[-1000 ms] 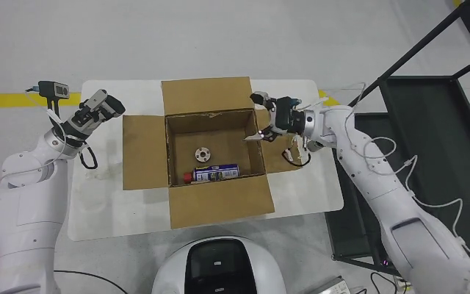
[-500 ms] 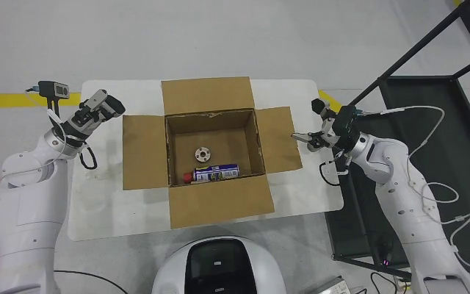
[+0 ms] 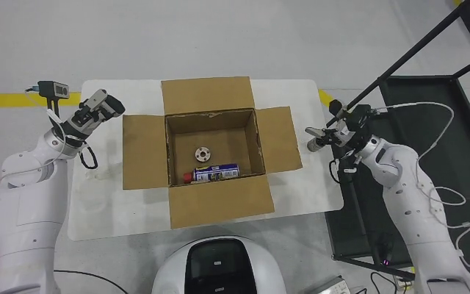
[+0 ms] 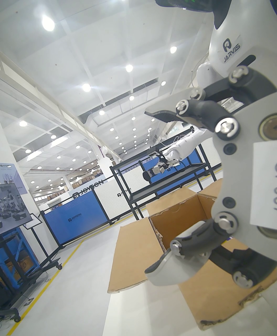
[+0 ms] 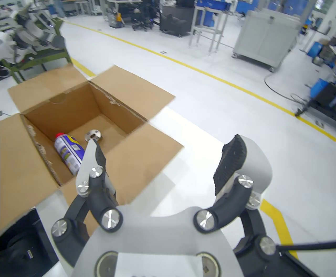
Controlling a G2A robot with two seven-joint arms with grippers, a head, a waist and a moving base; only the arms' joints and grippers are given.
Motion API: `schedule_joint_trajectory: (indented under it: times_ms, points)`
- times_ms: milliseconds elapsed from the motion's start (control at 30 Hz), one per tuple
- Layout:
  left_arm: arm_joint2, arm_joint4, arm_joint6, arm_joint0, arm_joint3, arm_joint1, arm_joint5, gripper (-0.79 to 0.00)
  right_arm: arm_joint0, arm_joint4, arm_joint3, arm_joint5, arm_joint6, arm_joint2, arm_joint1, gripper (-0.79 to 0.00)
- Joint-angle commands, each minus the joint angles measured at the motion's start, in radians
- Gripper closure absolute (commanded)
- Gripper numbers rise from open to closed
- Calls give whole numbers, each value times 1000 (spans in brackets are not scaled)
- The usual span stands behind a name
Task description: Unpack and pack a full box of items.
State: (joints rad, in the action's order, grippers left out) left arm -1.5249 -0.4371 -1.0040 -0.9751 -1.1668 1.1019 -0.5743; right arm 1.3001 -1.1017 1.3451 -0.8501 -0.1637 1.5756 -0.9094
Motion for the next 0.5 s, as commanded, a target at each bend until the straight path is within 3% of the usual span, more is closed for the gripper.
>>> schedule_joint_trajectory:
  times_ms: [0, 167, 467]
  points:
    - [0, 0, 0, 0, 0, 0, 0, -785, 8, -26, -71, -36, 1, 32, 8, -785]
    - [0, 0, 0, 0, 0, 0, 0, -785, -20, -63, -229, -14, -14, 7, 4, -785]
    - [0, 0, 0, 0, 0, 0, 0, -785, -193, -152, -540, 71, -79, -163, -41, -785]
